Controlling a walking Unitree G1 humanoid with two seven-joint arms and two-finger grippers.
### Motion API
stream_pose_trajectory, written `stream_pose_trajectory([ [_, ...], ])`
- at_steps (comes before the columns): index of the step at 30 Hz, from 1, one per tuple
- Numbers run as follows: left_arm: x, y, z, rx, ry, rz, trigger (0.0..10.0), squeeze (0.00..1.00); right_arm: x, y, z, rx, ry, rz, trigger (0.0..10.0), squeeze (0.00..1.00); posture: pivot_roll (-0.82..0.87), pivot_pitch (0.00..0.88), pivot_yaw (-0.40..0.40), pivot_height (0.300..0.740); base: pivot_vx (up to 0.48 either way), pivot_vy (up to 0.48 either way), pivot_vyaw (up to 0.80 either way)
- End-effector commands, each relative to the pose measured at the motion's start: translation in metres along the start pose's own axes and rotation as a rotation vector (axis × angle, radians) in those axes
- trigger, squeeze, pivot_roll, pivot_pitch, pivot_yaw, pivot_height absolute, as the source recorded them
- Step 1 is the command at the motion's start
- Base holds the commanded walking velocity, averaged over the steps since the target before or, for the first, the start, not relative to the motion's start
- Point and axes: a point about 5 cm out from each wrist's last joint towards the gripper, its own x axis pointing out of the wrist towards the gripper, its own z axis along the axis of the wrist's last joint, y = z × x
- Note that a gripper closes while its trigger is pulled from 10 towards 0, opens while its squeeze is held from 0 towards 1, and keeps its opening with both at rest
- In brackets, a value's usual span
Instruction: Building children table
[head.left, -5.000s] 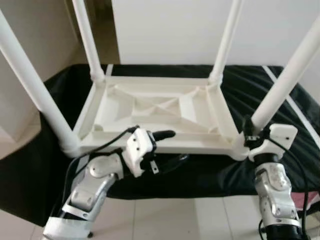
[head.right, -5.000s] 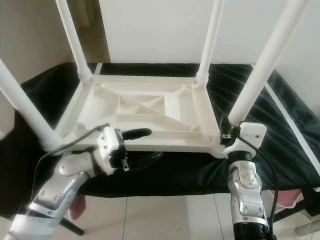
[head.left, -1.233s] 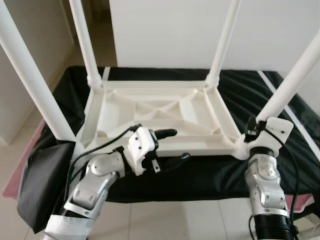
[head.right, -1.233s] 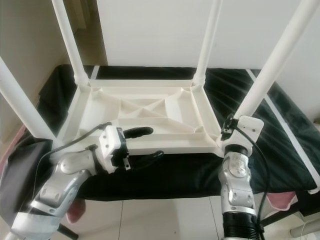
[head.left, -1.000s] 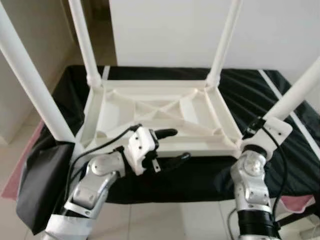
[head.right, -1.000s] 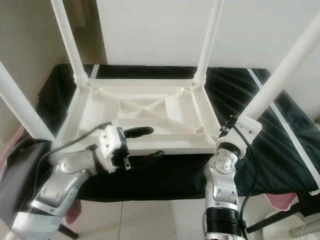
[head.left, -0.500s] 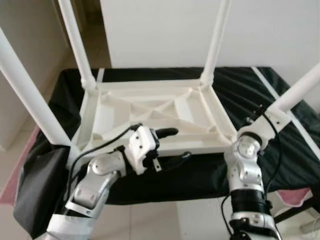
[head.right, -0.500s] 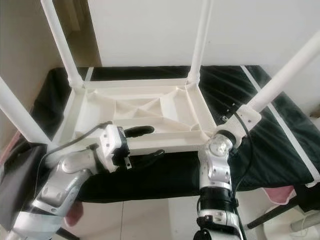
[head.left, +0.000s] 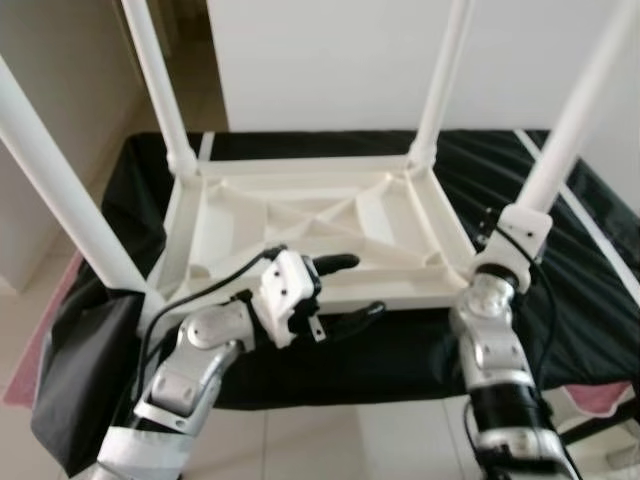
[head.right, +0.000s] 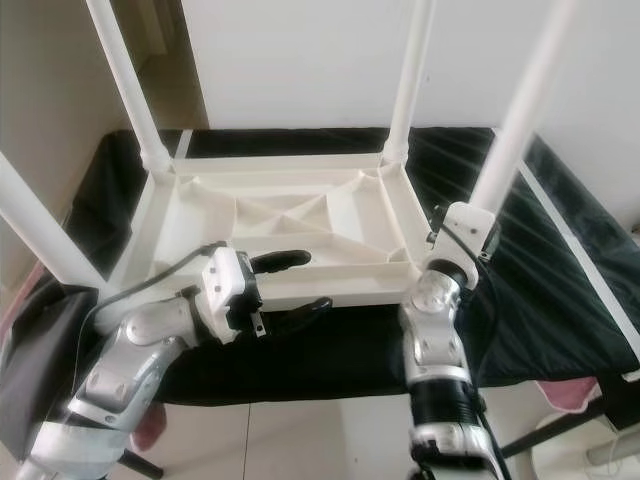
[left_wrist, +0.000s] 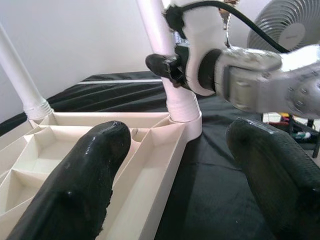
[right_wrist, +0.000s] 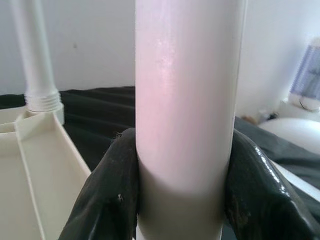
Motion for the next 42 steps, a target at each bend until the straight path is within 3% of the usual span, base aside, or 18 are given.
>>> stream_pose_trajectory([
  [1,-0.002,0.002,-0.001,0.006,0.011,0.019,10.0,0.00,-0.012,-0.006,-0.033,-0.056,0.133,0.028,10.0,0.00,-0.03,0.040,0.008,0.740,0.000,0.000,0.00],
  [4,-0.001,0.002,-0.002,0.007,0.010,0.018,10.0,0.00,-0.016,-0.015,-0.038,-0.056,0.122,0.057,10.0,0.00,-0.04,0.040,0.011,0.740,0.000,0.000,0.00],
  [10,0.000,0.003,-0.002,0.006,0.011,0.013,10.0,0.00,-0.019,-0.018,-0.034,-0.002,0.062,0.148,10.0,0.00,-0.05,0.038,0.016,0.740,0.000,0.000,0.00],
  [13,0.000,0.003,-0.003,0.006,0.017,0.013,10.0,0.00,-0.018,-0.018,-0.022,0.071,0.011,0.207,10.0,0.00,-0.05,0.040,0.019,0.740,0.000,0.000,0.00],
  [18,0.000,0.005,-0.005,0.018,0.036,0.018,10.0,0.00,-0.014,-0.021,0.001,0.119,-0.072,0.275,10.0,0.00,-0.05,0.039,0.016,0.740,0.000,0.000,0.00],
  [20,0.000,0.005,-0.005,0.018,0.036,0.018,10.0,0.00,-0.014,-0.021,0.001,0.119,-0.072,0.275,10.0,0.00,-0.05,0.039,0.016,0.740,0.000,0.000,0.00],
  [21,0.000,0.006,-0.006,0.021,0.046,0.021,10.0,0.00,-0.009,-0.026,0.016,0.134,-0.128,0.287,10.0,0.00,-0.05,0.039,0.015,0.740,0.000,0.000,0.00],
  [25,0.000,0.009,-0.008,0.022,0.056,0.043,10.0,0.00,-0.002,-0.033,0.034,0.164,-0.194,0.279,10.0,0.00,-0.05,0.040,0.013,0.740,0.000,0.000,0.00],
  [35,0.007,0.016,-0.008,-0.030,0.039,0.162,10.0,0.00,0.006,-0.035,0.056,0.259,-0.251,0.273,10.0,0.00,-0.05,0.034,0.012,0.740,0.000,0.000,0.00],
  [42,0.023,0.021,-0.021,-0.061,0.145,0.274,10.0,0.00,0.013,-0.039,0.058,0.259,-0.255,0.235,10.0,0.00,-0.04,0.027,0.009,0.740,0.000,0.000,0.00],
])
